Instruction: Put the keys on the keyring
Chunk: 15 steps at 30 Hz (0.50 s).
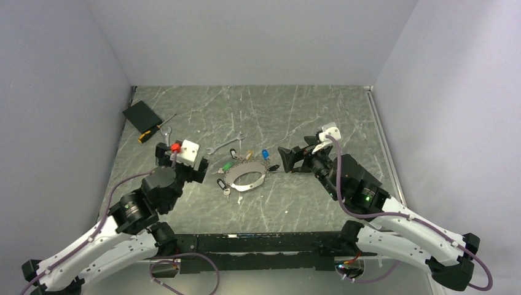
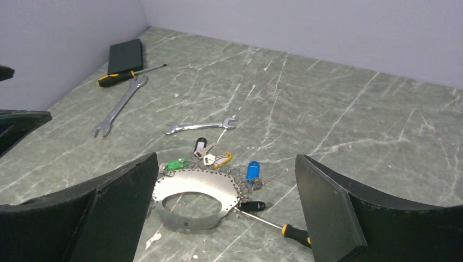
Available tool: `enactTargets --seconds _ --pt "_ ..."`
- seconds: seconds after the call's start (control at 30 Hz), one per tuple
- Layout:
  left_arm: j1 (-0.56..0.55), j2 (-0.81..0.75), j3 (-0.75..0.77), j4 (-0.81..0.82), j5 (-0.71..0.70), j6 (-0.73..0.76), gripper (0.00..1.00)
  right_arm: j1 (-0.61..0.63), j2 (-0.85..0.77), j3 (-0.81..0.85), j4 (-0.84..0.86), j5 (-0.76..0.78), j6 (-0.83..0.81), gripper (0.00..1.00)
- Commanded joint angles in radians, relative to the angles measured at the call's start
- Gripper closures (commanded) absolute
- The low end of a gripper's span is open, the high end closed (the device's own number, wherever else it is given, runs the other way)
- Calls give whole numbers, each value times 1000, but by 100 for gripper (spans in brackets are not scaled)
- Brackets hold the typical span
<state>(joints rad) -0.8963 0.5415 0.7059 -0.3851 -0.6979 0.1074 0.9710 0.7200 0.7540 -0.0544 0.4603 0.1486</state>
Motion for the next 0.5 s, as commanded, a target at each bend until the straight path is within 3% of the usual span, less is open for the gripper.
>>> enactTargets --seconds 0.0,0.17,0.3,0.47 --pt "92 56 6 11 113 -33 1 1 13 -8 95 30 -34 0" --pt "163 66 7 2 163 -62 1 0 24 -35 141 -8 -50 0" --pt "180 59 9 -38 168 -88 1 1 21 -83 241 99 -18 0" --pt "180 36 3 -60 152 -93 1 1 55 -50 241 19 -21 0"
